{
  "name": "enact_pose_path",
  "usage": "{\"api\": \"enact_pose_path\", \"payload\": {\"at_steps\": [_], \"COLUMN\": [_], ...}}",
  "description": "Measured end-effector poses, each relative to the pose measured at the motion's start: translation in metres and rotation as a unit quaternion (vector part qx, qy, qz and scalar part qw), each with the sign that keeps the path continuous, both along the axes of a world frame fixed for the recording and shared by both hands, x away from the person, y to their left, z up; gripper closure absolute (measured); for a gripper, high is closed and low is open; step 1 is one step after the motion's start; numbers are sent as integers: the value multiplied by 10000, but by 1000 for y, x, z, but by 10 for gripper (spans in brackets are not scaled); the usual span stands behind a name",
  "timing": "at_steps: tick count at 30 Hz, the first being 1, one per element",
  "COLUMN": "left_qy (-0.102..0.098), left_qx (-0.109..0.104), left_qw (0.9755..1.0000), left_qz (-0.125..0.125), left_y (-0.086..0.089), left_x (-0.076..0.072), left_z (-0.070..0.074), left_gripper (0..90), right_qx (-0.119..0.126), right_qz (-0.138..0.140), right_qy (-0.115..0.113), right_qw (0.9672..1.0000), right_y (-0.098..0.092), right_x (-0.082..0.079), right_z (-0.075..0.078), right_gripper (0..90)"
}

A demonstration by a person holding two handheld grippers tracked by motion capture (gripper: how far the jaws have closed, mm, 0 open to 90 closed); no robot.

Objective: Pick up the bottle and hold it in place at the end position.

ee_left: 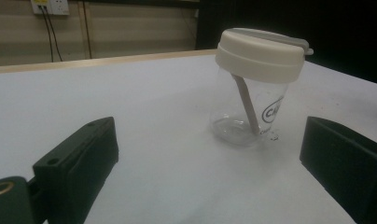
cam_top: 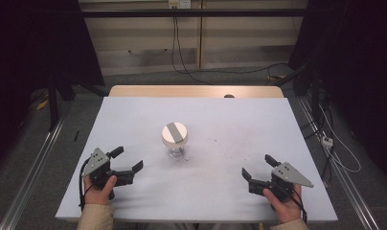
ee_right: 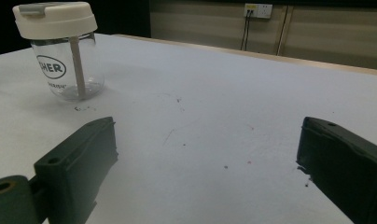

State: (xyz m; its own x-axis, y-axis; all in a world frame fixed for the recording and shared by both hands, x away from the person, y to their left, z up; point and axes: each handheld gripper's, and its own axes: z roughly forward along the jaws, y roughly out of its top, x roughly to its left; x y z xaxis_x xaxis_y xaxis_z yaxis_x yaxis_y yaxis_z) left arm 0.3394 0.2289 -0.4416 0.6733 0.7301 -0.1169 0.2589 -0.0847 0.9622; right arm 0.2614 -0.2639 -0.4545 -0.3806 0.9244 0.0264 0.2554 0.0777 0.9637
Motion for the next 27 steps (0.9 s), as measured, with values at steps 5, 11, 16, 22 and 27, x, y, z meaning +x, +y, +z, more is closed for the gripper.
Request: {"api": "enact_pose_path", "payload": {"at_steps": [5, 11, 16, 22, 27], "left_qy": [-15, -89, -119, -138, -167], "left_qx": [-17, 30, 7, -19, -79], "left_qw": [10000, 9999, 9998, 9998, 9997], "left_qz": [-3, -98, -139, -172, -156], "left_y": [-1, -7, -12, -17, -19], "left_x": [0, 3, 7, 10, 12], "left_z": [1, 2, 4, 5, 6], "left_gripper": [40, 39, 38, 38, 38], "right_qx": [-5, -13, -19, -18, -1], "right_qz": [0, 16, 35, 93, 116], "right_qy": [-15, -21, -29, -30, -29], "right_qw": [10000, 10000, 10000, 10000, 9999], "right_y": [0, 0, 0, 1, 2], "right_x": [0, 1, 2, 5, 7], "right_z": [0, 1, 1, 1, 0], "right_gripper": [45, 45, 46, 47, 48]}}
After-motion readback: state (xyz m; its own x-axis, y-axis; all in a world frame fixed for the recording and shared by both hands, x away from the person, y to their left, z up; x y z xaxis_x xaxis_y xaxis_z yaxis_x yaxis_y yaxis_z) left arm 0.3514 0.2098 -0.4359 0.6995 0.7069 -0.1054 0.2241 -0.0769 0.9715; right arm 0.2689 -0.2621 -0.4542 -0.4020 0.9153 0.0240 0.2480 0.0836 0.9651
